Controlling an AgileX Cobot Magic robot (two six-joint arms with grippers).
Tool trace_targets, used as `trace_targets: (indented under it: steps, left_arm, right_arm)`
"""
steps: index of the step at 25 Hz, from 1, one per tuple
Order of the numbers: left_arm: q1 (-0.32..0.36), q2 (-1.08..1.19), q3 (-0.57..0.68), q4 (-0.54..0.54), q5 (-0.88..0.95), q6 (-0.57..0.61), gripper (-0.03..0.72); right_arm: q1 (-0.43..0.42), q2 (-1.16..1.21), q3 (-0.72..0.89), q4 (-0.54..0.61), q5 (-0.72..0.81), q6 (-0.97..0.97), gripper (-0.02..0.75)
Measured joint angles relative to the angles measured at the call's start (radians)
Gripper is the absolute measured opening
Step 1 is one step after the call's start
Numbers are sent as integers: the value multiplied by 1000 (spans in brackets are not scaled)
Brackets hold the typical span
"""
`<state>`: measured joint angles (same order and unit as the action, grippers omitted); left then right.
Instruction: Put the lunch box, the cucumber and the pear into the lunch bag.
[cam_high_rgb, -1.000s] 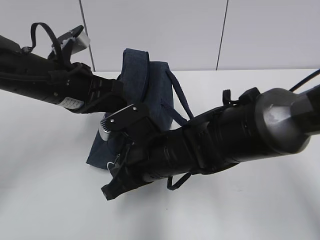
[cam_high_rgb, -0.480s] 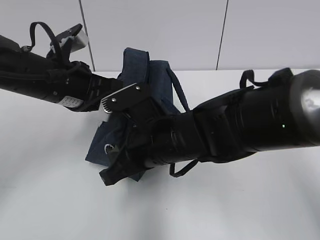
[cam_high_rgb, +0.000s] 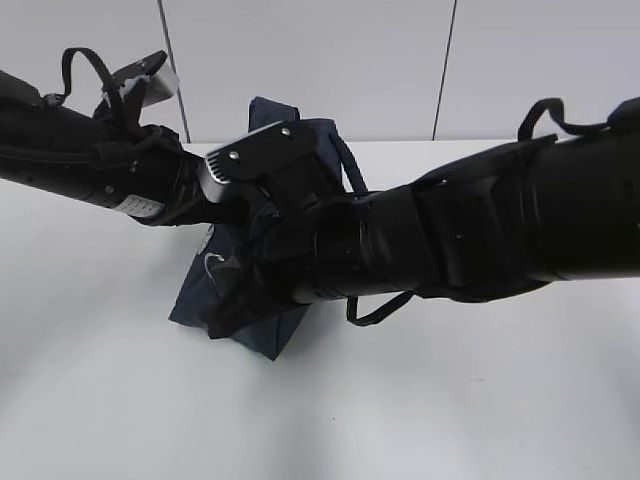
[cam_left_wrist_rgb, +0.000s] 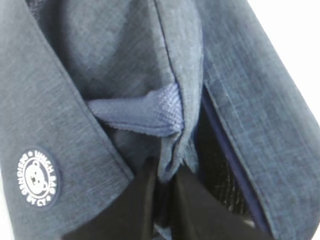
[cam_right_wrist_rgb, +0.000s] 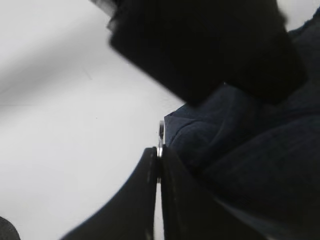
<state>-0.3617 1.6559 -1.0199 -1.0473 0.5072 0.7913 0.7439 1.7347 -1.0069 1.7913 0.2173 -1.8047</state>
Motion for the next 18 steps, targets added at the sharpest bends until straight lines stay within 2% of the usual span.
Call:
trace_targets:
  steps: [12,18]
  left_arm:
    - [0,-3,0,4,2,0,3]
    - [0,-3,0,45,3,0,3]
  right_arm:
    - [0,-51,3,-2,-48,-23,18]
    - [0,-55,5,-2,-71,-45,18]
